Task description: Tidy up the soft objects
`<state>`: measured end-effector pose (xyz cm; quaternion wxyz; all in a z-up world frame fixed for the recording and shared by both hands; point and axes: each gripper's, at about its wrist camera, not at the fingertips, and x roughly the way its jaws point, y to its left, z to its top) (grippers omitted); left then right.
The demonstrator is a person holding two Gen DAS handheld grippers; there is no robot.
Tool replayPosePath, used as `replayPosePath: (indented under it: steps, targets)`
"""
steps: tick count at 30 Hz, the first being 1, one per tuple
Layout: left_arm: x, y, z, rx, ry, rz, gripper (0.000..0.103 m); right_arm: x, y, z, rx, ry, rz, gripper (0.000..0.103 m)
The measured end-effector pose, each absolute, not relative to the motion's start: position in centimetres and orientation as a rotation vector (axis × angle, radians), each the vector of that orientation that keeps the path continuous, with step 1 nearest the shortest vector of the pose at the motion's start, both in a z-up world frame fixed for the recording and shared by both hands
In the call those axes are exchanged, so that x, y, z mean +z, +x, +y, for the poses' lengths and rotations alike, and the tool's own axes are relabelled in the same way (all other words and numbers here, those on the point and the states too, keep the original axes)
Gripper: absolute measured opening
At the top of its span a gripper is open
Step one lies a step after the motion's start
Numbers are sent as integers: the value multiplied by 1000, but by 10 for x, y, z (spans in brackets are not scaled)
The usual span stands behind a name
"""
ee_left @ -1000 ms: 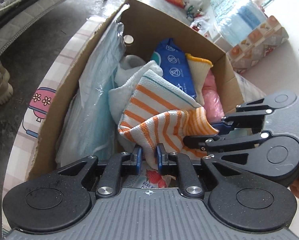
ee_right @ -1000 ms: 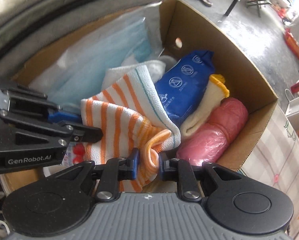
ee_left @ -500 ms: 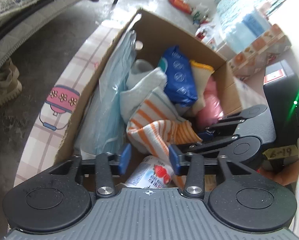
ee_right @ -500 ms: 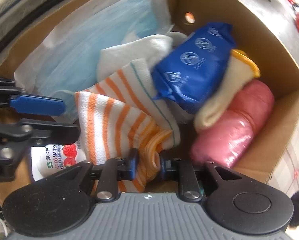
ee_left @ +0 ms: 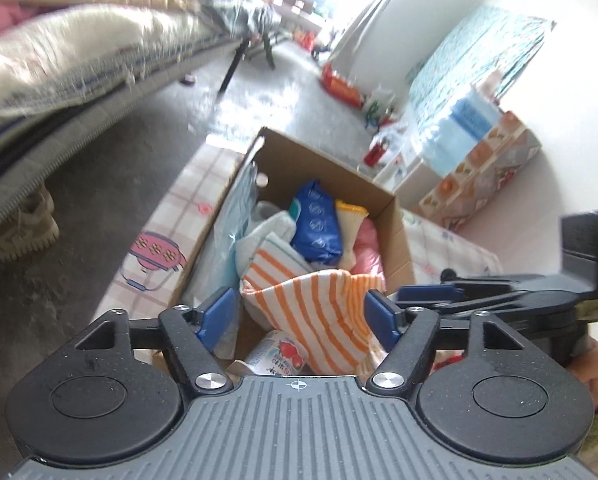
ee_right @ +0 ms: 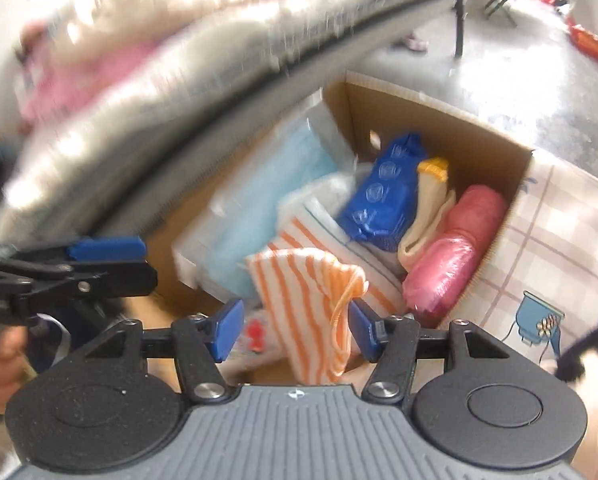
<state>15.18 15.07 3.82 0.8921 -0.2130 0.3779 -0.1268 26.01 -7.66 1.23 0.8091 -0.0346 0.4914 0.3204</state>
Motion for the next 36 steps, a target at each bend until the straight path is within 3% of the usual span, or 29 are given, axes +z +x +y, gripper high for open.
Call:
replayPosePath:
  steps: [2,4,5,8,16,31,36]
  targets:
    - [50,134,149,-258,-407,738,86,28,239,-91,707,11,981,62]
    - [62,115,145,-252,-343,683,99,38,218,-107,713,74,896,70]
    - [68,105,144,-242,-307,654,103,45,203,-114,711,97,846,80]
    - [83,76,136,-203,-214,589,103,57,158,-131,697,150,710,103]
    - [90,35,126,-123,-168,598,103,72,51,-151,466,169,490,103]
    - [72,7,51,28,69,490,103,48,-6,-157,46,74,462,103]
    - [55,12,35,34,19,536,103,33,-13,-155,-37,-20,495,103]
